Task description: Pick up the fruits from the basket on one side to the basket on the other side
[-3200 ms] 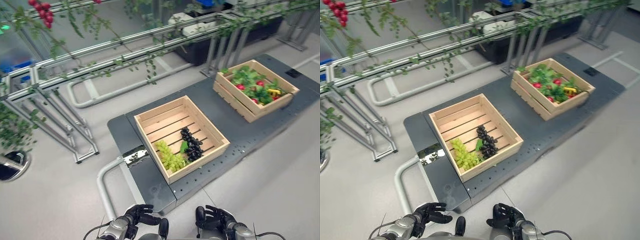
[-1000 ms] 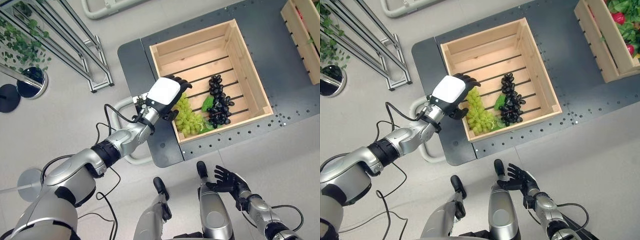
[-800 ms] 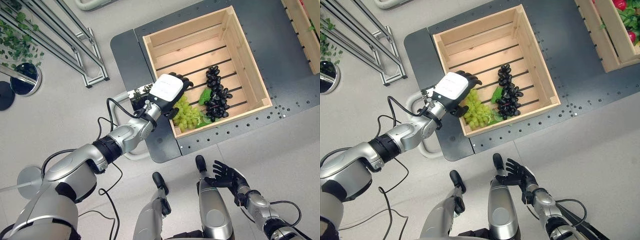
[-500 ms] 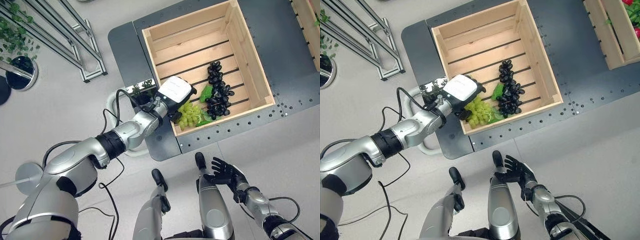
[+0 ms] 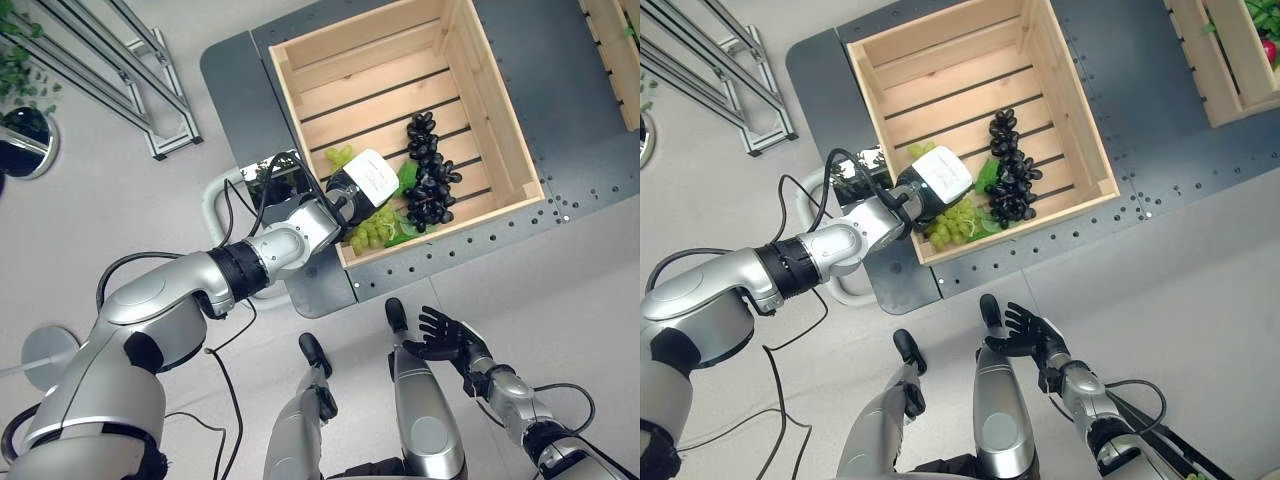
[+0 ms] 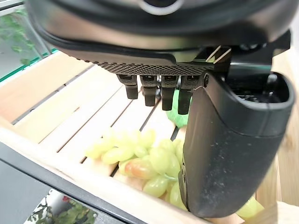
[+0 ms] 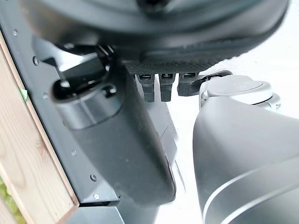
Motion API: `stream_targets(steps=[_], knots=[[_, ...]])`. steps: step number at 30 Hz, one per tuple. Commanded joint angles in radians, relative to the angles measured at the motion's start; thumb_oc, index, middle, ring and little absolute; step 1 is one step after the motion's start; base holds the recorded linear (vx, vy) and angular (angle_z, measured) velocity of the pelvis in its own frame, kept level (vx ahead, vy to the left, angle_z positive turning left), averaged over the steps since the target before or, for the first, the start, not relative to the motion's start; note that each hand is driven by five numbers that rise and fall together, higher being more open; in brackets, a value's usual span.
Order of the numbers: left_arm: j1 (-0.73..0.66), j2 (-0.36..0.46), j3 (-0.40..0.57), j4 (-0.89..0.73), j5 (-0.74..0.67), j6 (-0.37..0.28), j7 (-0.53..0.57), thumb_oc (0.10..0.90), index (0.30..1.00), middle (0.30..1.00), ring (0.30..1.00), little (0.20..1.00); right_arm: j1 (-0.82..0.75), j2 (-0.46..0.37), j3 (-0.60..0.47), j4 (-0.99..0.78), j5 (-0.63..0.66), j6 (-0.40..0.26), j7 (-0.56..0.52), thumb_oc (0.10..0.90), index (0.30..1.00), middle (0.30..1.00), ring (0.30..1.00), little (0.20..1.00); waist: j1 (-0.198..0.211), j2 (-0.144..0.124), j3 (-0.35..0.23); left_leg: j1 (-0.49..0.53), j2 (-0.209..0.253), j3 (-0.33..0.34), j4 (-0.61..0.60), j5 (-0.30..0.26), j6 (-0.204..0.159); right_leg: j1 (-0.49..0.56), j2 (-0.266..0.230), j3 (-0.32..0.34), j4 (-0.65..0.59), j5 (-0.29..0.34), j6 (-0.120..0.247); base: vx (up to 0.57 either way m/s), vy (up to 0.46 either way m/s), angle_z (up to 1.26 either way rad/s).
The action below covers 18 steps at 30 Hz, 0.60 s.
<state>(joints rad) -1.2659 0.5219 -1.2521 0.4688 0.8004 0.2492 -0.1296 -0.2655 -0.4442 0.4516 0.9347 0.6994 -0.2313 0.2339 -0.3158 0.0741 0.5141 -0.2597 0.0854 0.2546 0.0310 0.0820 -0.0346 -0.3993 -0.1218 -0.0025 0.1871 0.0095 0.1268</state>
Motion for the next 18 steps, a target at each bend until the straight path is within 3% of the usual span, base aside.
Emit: stream_targets(steps=[1,11,16,18], knots=[[-0.127,0.020,0.058,0.074,0.119,0.057,0.037,0.800,0.900,0.900,0.900,0.900,0.015,-0.014,0.002,-0.077,0.056,-0.072,0.015,0.800,0.900,0.900,0.900,0.900,-0.017,-0.067,0.006,-0.082,0.056,0.030,0.174,-0.039,-0.041,0.010,0.062,-0.008,-0.045,0.070,-0.069,0.00,0.000,0.00],[-0.098,-0.027,0.062,0.208,0.168,0.072,0.093,0.800,0.900,0.900,0.900,0.900,-0.003,-0.004,0.019,-0.087,0.080,-0.095,0.006,0.800,0.900,0.900,0.900,0.900,-0.029,-0.078,0.006,-0.134,0.063,0.036,0.207,-0.035,-0.047,-0.040,0.070,0.001,-0.024,0.069,-0.074,0.01,-0.014,-0.05],[-0.072,-0.046,0.075,0.321,0.121,0.092,0.193,0.800,0.900,0.900,0.900,0.900,-0.010,0.004,0.025,-0.093,0.080,-0.102,-0.006,0.800,0.900,0.900,0.900,0.900,-0.031,-0.088,0.006,-0.148,0.062,0.041,0.215,-0.038,-0.045,-0.056,0.072,0.003,-0.016,0.070,-0.075,0.00,0.000,0.00],[-0.061,-0.050,0.083,0.367,0.105,0.076,0.266,0.533,0.500,0.500,0.500,0.500,-0.010,0.005,0.026,-0.090,0.083,-0.109,-0.011,0.800,0.900,0.900,0.900,0.900,-0.031,-0.091,0.006,-0.153,0.063,0.043,0.217,-0.039,-0.044,-0.065,0.072,0.002,-0.009,0.070,-0.075,0.00,0.000,0.00]])
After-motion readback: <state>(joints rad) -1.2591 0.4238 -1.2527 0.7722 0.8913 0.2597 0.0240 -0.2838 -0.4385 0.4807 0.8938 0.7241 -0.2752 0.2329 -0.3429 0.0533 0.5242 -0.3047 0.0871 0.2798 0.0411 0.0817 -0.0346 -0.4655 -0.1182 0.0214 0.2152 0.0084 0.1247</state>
